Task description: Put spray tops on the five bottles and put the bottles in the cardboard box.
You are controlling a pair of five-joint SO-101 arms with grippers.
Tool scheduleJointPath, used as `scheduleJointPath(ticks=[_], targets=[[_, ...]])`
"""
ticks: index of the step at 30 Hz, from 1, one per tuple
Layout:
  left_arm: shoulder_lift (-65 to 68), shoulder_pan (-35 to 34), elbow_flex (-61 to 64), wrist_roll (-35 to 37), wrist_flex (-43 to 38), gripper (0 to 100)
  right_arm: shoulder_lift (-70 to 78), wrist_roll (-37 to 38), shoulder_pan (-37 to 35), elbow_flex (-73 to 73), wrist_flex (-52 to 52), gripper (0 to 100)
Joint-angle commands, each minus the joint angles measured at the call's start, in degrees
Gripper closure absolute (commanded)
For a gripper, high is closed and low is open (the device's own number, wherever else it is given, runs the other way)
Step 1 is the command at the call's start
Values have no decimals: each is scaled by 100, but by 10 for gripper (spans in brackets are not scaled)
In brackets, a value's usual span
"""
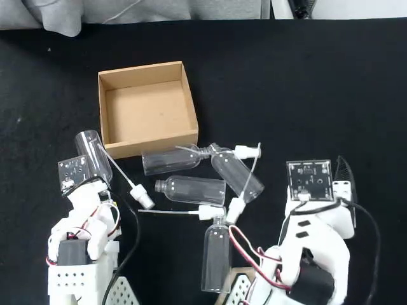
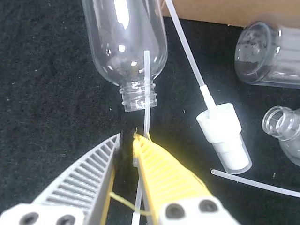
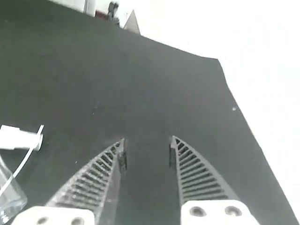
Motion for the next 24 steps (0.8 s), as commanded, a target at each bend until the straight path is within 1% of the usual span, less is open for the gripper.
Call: scheduleJointPath(ticks=[1, 4, 11, 15, 19, 24], targets=[[-53, -13, 136, -35, 18, 959, 251, 35, 105, -681, 26, 877], [-53, -13, 136, -35, 18, 959, 866, -18, 105, -1121, 62, 877], [-53, -13, 136, -35, 18, 959, 2132, -290, 53, -2290, 501, 877], [-53, -13, 136, -35, 18, 959, 2800, -299, -360, -2976, 958, 877], [-53, -13, 136, -35, 18, 959, 3503, -563, -730, -3644, 1415, 876], [-53, -13, 136, -35, 18, 959, 4356, -686, -1204, -4233, 1916, 874]])
